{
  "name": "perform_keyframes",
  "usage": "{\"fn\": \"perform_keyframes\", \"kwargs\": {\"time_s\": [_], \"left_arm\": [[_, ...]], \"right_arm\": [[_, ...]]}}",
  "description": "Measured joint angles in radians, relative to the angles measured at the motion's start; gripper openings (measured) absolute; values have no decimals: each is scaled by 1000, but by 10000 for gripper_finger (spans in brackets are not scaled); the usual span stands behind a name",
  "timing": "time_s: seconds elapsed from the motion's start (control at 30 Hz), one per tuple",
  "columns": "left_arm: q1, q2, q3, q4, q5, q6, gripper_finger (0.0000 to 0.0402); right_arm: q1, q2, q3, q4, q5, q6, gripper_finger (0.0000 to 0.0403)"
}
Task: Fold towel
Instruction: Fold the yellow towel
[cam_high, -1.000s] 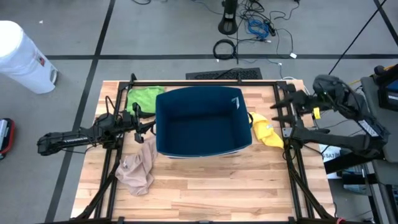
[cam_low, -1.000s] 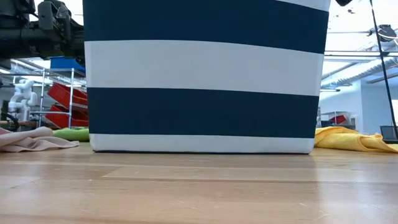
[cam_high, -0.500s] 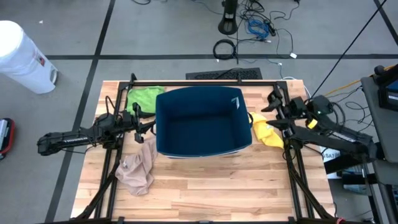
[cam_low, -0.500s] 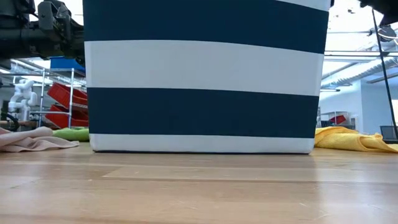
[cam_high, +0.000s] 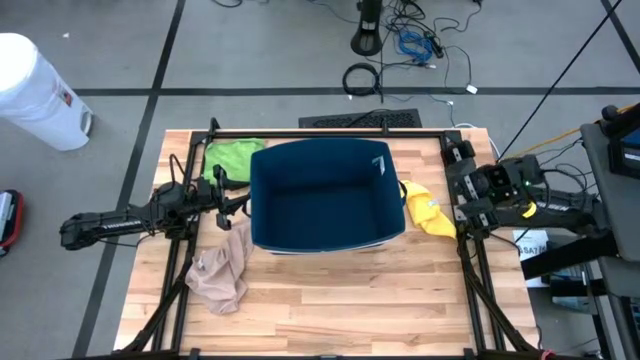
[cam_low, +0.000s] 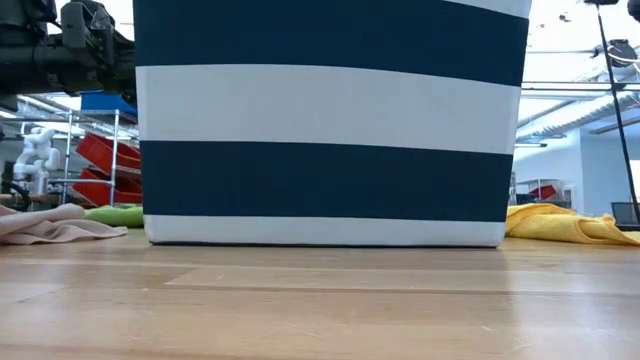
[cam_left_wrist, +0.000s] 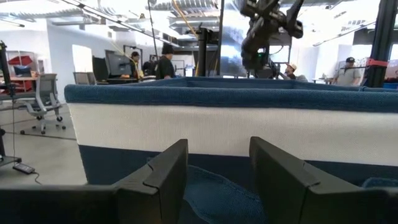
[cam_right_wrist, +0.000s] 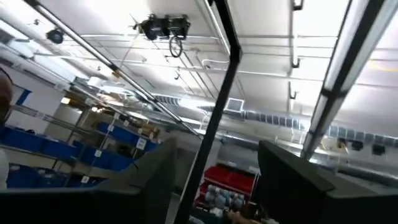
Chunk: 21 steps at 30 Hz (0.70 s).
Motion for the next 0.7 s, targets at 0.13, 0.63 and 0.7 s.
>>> {"fn": "perform_keyframes", "kwargs": {"time_s": [0.13, 0.63, 0.7], "left_arm": [[0, 0, 0, 0, 0, 0, 179], [0, 0, 0, 0, 0, 0, 179], [0, 0, 0, 0, 0, 0, 179]], "right_arm": [[25, 49, 118, -174, -69, -52, 212], [143, 218, 387, -747, -91, -252, 212], [160, 232, 404, -810, -91, -261, 212]]}}
